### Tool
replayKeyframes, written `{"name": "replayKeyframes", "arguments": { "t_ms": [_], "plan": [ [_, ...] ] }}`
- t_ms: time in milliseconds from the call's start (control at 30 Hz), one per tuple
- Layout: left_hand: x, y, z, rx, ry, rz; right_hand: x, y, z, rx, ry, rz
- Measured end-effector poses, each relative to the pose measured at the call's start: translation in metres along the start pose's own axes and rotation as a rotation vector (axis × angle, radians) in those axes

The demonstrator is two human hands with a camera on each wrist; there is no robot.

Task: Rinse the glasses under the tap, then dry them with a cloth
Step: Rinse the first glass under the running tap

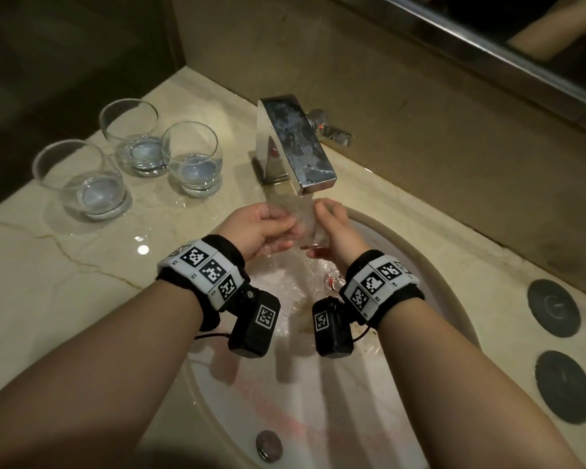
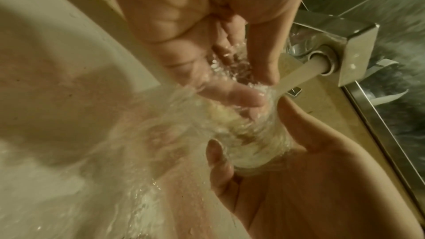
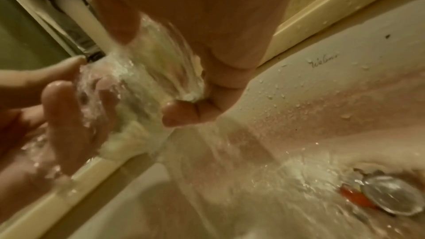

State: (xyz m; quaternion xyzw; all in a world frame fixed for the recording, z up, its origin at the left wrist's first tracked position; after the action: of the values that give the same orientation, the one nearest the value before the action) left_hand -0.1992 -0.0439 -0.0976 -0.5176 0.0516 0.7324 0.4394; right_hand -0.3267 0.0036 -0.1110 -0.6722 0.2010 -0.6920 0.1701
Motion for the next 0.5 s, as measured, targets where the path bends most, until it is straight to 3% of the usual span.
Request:
{"name": "replayKeyframes", "arguments": {
  "t_ms": [133,500],
  "plan": [
    [0.0005,0.0017,-0.0002,-0.019,-0.036,0.004,0.0008,-0.0026,-0.0030,0.025,-0.089,-0.051],
    [0.0031,0.0015,0.0042,-0.019,0.008,-0.017,-0.0037,0.0002,-0.0053,0.007,-0.025,-0.053]
  ]
}}
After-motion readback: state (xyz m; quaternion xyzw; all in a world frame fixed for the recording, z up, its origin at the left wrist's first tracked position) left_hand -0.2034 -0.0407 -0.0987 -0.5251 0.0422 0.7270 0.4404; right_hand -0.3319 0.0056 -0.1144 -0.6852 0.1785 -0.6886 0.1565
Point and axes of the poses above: each hand's wrist, its own y-axis towards the middle knuckle, its own z-axis out of the palm, x = y × z, the point moved 6 cm from there along y, towards the middle knuckle, and after that the axes turned 13 degrees about x, right-handed, at the moved point
